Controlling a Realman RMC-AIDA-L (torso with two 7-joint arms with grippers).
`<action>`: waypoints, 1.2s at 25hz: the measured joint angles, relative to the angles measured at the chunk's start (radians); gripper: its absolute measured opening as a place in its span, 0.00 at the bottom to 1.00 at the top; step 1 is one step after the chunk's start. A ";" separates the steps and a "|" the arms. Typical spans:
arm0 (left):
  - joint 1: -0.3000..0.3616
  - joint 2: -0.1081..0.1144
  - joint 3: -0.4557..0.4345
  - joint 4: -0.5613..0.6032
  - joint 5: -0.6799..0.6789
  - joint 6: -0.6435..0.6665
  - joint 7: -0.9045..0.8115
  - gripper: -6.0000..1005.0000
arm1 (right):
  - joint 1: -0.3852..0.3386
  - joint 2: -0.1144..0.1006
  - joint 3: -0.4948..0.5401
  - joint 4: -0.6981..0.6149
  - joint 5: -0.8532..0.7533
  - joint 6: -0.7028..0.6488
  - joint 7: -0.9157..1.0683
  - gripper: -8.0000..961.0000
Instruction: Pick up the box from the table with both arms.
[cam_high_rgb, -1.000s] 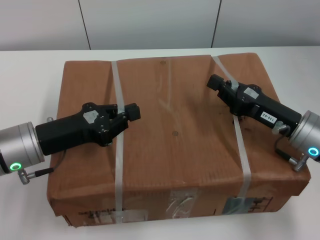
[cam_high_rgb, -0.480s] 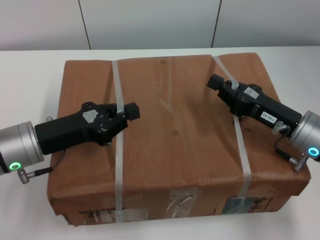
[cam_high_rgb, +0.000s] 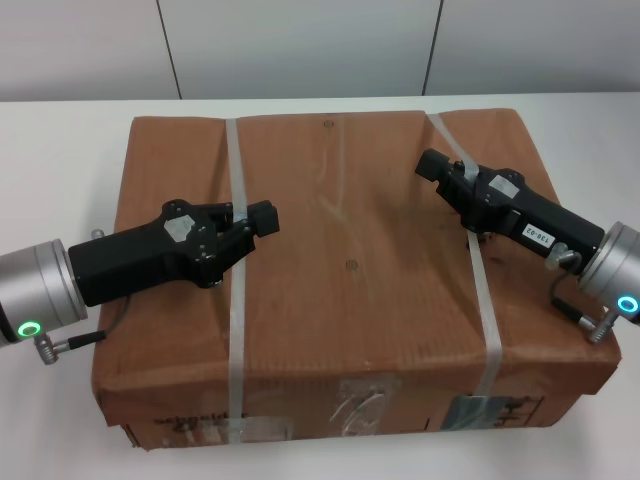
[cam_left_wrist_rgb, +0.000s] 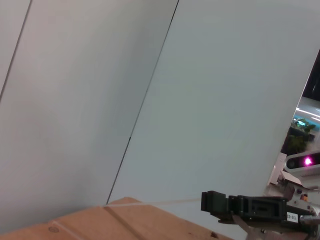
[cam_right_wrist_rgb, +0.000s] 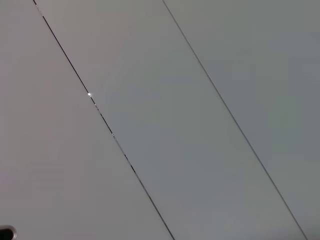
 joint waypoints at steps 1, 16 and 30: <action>0.000 0.000 0.000 0.000 0.000 0.000 0.000 0.08 | 0.000 0.000 0.000 0.000 0.000 0.000 0.000 0.05; 0.000 0.000 0.003 0.000 -0.001 0.000 0.000 0.08 | 0.000 0.000 -0.001 0.000 0.000 0.000 -0.001 0.05; 0.001 0.000 0.000 0.002 -0.001 0.000 0.005 0.08 | 0.004 0.000 -0.004 0.000 0.000 0.000 -0.004 0.05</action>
